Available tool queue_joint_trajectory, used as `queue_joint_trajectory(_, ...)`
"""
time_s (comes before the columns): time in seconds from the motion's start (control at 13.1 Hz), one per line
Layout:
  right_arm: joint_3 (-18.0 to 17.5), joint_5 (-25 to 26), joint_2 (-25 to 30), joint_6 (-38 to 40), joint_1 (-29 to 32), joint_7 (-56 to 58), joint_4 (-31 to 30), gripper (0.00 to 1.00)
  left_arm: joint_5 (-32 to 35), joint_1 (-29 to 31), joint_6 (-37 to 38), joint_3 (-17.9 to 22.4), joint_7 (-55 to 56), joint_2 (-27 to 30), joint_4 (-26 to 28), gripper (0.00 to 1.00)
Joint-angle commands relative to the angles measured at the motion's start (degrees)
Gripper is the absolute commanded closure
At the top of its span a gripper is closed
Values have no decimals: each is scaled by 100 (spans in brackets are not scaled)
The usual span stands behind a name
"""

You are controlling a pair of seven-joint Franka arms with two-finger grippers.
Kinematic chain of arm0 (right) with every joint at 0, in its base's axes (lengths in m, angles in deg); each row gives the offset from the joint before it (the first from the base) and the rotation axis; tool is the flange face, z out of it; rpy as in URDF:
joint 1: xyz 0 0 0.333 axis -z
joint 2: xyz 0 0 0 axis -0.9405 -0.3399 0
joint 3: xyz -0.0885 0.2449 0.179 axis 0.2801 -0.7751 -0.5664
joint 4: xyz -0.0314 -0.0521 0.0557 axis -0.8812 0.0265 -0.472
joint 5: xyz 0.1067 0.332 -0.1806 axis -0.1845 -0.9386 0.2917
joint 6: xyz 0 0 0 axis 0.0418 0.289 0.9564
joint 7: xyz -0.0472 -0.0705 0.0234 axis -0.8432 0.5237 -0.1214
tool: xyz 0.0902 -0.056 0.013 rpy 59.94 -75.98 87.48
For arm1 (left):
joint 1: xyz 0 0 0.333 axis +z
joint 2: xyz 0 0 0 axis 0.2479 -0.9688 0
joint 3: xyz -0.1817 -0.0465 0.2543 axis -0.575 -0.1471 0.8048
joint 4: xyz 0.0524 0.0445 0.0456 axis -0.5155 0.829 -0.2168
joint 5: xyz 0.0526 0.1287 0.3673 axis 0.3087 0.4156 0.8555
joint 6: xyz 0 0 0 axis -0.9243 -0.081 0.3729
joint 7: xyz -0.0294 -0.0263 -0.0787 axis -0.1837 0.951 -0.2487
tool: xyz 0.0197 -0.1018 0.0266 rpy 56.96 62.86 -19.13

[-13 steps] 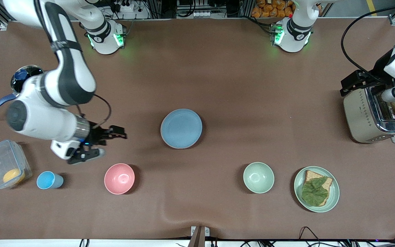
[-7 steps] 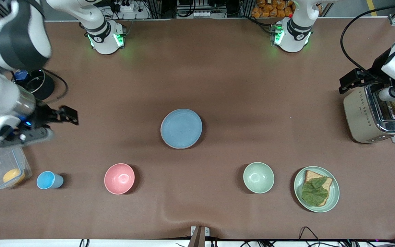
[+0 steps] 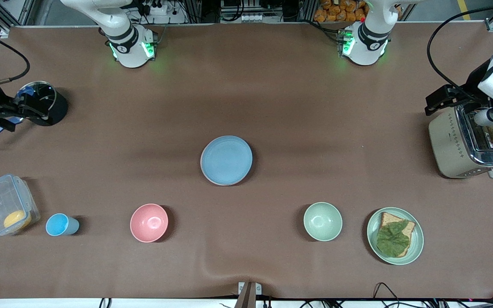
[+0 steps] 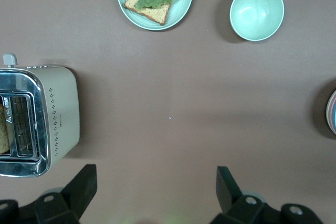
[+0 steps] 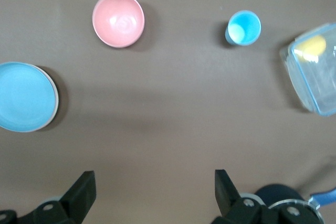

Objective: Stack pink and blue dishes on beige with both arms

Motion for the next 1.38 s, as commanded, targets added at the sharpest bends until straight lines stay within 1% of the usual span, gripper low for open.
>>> queue_joint_trajectory(0.0, -189, 180, 175, 106, 135, -69, -245, 0, 95, 7, 134, 17, -39, 60, -143, 0)
queue_joint_trajectory(0.23, -207, 417, 157, 45, -119, -78, -175, 0, 190, 16, 144, -26, -39, 69, -161, 0)
queue_joint_trajectory(0.46, -189, 418, 105, 37, -59, -78, -166, 0, 226, 16, 144, -53, -57, 95, -161, 0)
queue_joint_trajectory(0.61, -180, 409, 87, 45, -59, -87, -148, 0, 200, 7, 152, -27, -83, 208, -135, 0)
queue_joint_trajectory(1.3, -163, 400, 87, 54, -50, -87, -148, 0, 147, -37, 152, -27, 13, 148, -161, 0)
